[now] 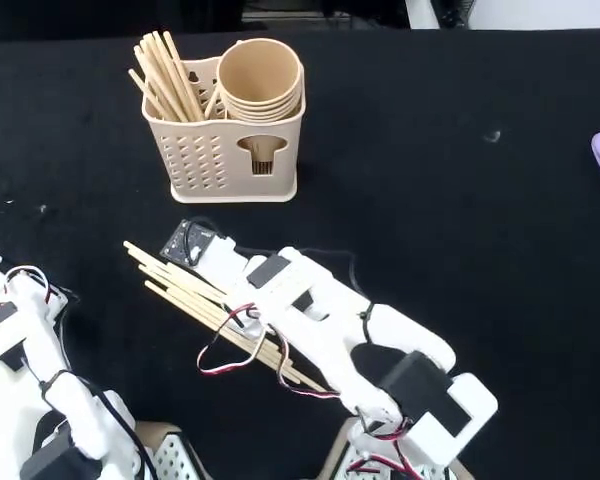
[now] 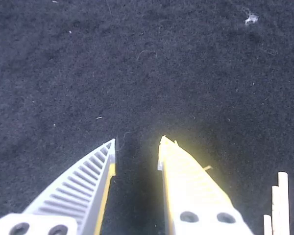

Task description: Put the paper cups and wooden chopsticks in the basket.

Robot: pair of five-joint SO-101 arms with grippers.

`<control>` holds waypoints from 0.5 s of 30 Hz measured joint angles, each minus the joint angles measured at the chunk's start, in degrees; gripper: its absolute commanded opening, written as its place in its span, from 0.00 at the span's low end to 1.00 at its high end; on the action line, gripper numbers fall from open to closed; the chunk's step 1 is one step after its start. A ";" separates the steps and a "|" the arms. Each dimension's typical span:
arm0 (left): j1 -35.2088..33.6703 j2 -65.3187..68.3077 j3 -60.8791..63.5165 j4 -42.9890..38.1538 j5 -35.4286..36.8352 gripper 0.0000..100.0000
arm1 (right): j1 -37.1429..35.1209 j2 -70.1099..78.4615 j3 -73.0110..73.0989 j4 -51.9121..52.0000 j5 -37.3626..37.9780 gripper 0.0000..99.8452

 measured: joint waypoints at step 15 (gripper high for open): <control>0.00 0.00 0.00 0.00 0.00 0.15 | 0.00 -19.08 8.88 0.00 0.09 0.01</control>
